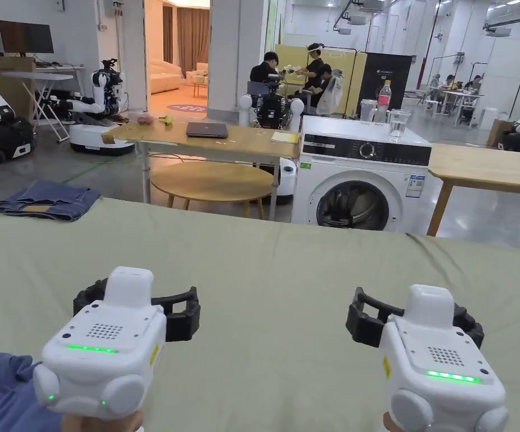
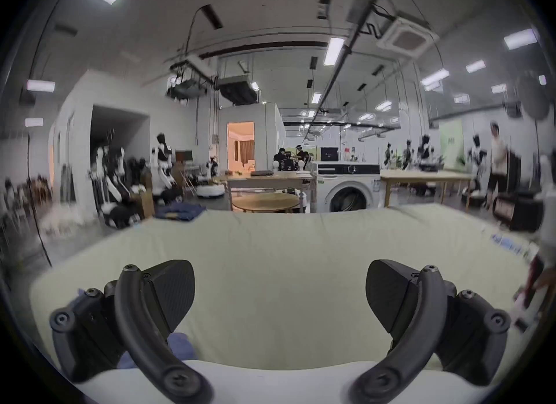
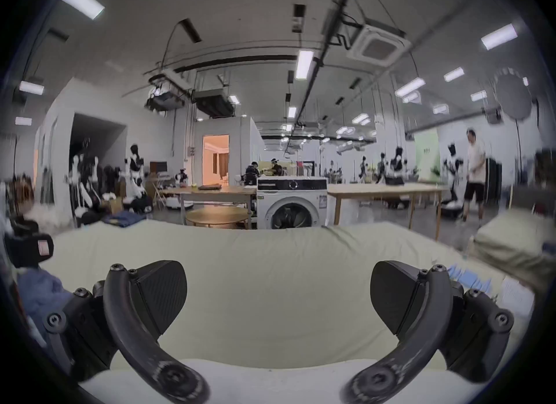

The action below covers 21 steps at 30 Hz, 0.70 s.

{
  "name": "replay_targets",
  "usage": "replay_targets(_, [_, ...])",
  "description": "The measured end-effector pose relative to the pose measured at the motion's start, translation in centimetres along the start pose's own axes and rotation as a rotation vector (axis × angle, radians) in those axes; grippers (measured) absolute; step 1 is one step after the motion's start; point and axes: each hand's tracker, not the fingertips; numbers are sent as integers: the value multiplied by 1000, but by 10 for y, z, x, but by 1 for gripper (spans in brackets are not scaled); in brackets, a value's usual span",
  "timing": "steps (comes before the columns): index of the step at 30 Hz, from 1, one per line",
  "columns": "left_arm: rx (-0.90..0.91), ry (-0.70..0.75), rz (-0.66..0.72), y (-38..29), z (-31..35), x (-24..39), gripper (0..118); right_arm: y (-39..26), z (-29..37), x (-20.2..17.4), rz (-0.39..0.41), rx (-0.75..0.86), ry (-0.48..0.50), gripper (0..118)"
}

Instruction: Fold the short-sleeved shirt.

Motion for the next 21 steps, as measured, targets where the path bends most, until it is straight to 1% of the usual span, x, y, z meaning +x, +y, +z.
replay_targets(1, [5,17,-19,0,0,3,114,1,1,-3,31,2,-17,118])
replay_targets(2, [5,5,-15,1,0,3,114,1,1,-5,44,8,-8,118])
replay_targets(4, [4,-22,8,3,0,2,114,2,2,-4,32,1,18,118])
replay_targets(11, [-1,-9,55,7,2,-4,114,3,1,-6,46,-17,6,118])
replay_targets(13, [0,-12,55,8,3,-6,114,3,1,-4,36,-23,6,118])
replay_targets(17, [-1,-15,70,10,4,-10,114,1,-2,0,-23,-47,6,118])
replay_targets(21, [1,0,50,10,2,-10,114,-1,-2,0,-28,-46,14,118])
